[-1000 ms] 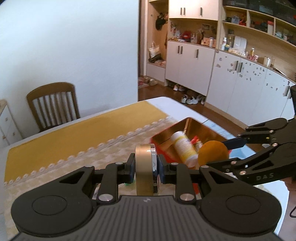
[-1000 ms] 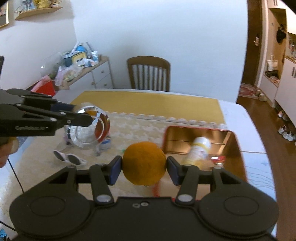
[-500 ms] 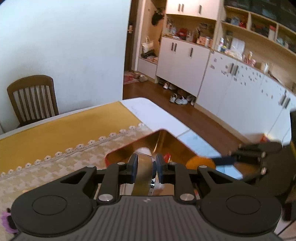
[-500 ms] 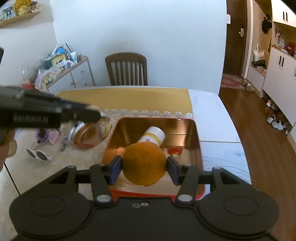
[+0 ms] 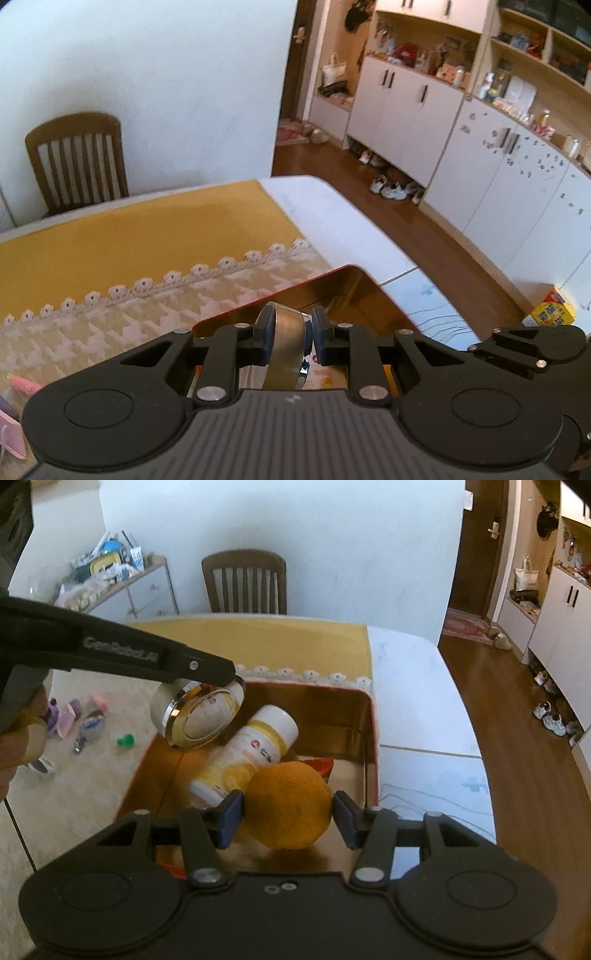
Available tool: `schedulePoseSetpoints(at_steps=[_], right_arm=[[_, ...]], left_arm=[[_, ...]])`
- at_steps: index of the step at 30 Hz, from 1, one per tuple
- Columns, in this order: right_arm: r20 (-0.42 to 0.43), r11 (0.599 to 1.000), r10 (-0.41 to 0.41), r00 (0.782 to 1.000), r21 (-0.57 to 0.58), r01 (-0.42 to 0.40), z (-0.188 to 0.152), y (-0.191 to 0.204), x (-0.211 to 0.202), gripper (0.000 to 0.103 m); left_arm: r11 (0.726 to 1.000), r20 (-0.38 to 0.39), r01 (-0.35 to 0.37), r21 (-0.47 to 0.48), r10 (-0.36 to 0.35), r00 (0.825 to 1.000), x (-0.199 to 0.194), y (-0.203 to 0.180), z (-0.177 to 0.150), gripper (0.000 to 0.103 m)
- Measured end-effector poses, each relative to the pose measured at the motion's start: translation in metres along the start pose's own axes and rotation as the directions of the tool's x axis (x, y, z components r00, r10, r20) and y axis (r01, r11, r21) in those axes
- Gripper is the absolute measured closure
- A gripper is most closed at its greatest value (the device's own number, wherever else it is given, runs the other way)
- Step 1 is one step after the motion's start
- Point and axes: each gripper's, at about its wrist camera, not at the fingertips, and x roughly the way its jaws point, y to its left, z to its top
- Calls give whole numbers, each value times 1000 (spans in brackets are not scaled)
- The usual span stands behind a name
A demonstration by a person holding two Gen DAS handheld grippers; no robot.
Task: Organize rigid objects
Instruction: 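Carry the tape roll and orange into the red tin and release both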
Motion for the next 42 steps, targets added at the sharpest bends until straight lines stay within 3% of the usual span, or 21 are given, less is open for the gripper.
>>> schedulePoseSetpoints(at_steps=[11,21,31,39,42], right_arm=[[-51,999,-11,999,-43,8,-1,-1,29,51],[-33,999,-19,999,-46,18,12,0,39,51],[-28,999,16,999,-35,-17,16,-3,30,49],[-21,999,42,999,0,-42,16,-3,18,41],[-14,999,44,999,8,-43,15,0,12,39]], left_arm=[[998,-41,-59,11,60,997,29,3,-3,82],[997,-52,-68,28,69,996,42,-3,4,82],[998,-79,-65,26,67,995,42,-7,7,82],[997,-81,-59,41,62,995,29,-12,-1,82],[998,-75,-57,38,60,995,20,-11,-4,72]])
